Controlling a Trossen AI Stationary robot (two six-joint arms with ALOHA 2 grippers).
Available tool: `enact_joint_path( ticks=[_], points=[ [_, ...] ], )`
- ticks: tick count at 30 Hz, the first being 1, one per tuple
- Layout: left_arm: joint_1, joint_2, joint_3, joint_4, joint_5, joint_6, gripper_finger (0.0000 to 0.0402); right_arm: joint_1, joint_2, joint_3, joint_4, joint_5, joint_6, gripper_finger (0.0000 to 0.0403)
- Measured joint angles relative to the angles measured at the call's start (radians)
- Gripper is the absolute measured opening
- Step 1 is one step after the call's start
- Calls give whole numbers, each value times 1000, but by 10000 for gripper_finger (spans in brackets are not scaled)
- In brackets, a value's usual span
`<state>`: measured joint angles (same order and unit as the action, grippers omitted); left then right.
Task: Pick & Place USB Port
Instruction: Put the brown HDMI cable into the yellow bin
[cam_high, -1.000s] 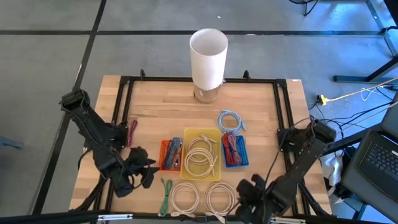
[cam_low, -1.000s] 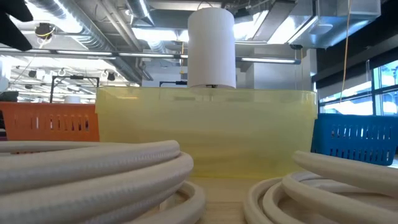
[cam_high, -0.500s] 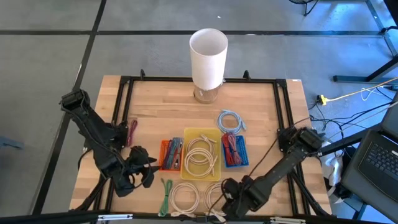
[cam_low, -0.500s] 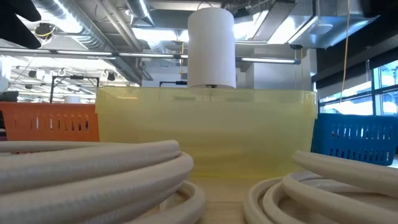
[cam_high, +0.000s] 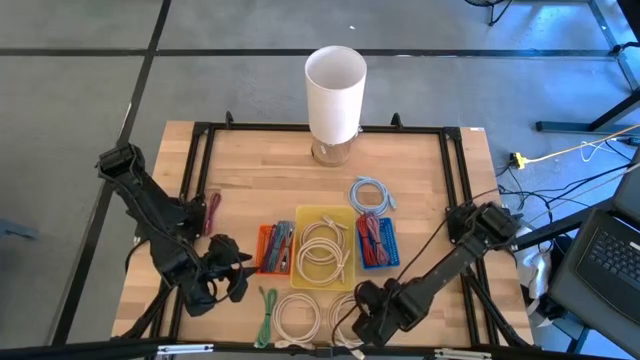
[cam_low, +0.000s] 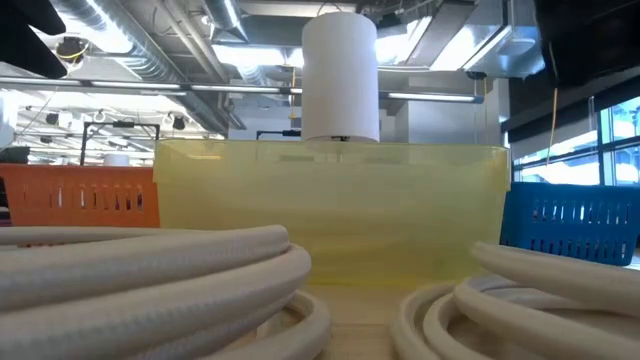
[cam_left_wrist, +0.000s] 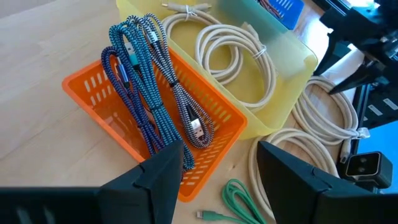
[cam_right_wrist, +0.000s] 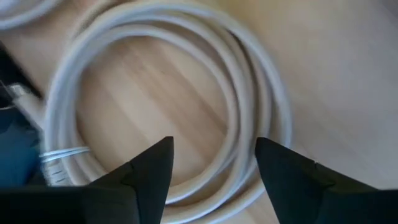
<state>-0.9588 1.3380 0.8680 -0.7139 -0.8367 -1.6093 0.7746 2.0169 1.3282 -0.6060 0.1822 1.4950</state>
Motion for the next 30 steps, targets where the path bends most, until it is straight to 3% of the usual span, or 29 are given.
enact_joint_path(
  ticks=[4, 7, 14, 20, 30],
  points=[
    [0, 0, 0, 0, 0, 0, 198, 0, -7, -56, 51, 2, 20, 219],
    [0, 0, 0, 0, 0, 0, 198, 1, -7, -64, 48, 14, 19, 185],
    [0, 0, 0, 8, 0, -3, 198, 0, 0, -57, 49, 38, -14, 20],
    [0, 0, 0, 13, 0, -3, 198, 23, 7, -4, -36, 57, -15, 7],
    [0, 0, 0, 13, 0, -1, 198, 131, 11, 339, -575, 109, 126, 2]
  ],
)
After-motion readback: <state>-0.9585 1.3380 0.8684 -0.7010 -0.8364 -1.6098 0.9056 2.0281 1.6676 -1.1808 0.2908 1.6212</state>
